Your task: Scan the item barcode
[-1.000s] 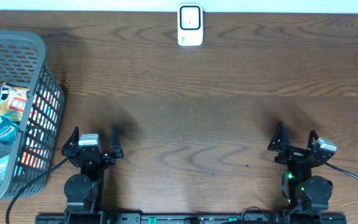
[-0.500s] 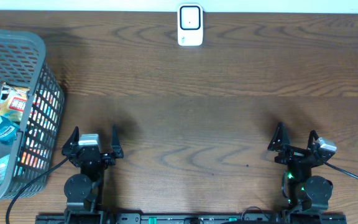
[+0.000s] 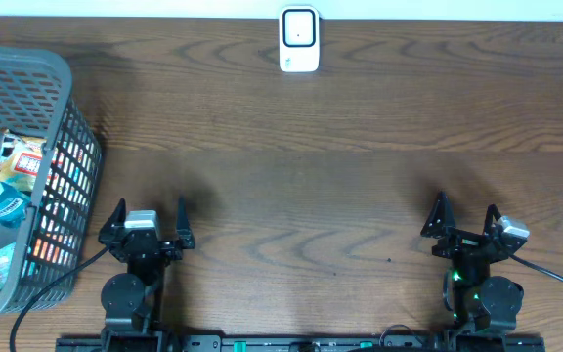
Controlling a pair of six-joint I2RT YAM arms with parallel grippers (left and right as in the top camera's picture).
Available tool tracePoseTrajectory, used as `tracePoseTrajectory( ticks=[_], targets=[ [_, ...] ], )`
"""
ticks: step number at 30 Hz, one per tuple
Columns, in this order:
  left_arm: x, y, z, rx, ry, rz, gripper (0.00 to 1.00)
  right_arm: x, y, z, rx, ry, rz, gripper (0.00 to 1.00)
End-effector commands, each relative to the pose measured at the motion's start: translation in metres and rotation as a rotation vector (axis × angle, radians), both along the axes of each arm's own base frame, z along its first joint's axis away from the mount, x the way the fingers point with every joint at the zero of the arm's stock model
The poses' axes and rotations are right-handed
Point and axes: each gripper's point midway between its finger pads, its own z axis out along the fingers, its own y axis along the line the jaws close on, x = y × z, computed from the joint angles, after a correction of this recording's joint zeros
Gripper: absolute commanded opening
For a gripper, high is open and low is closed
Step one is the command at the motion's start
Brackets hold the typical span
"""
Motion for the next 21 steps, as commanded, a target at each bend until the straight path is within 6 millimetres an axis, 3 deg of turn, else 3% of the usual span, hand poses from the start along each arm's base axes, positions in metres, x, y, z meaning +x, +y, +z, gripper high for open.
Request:
tracePoseTrajectory(
  ticks=[1,13,16,21],
  targets=[
    [-0.001,-0.002,-0.017,-0.004,0.053,-0.012,0.98,0.0,0.001,0.0,-0.016,0.0,0.006,0.99],
    [-0.001,-0.002,-0.016,-0.053,0.047,-0.005,0.98,0.0,0.001,0.0,-0.015,0.0,0.006,0.99],
    [0.0,-0.006,-0.003,-0.145,0.007,-0.016,0.98,0.0,0.001,0.0,-0.015,0.0,0.006,0.99],
    [-0.005,-0.028,0.031,-0.169,-0.06,-0.15,0.98,0.0,0.001,0.0,-0.015,0.0,0.006,0.99]
  ],
)
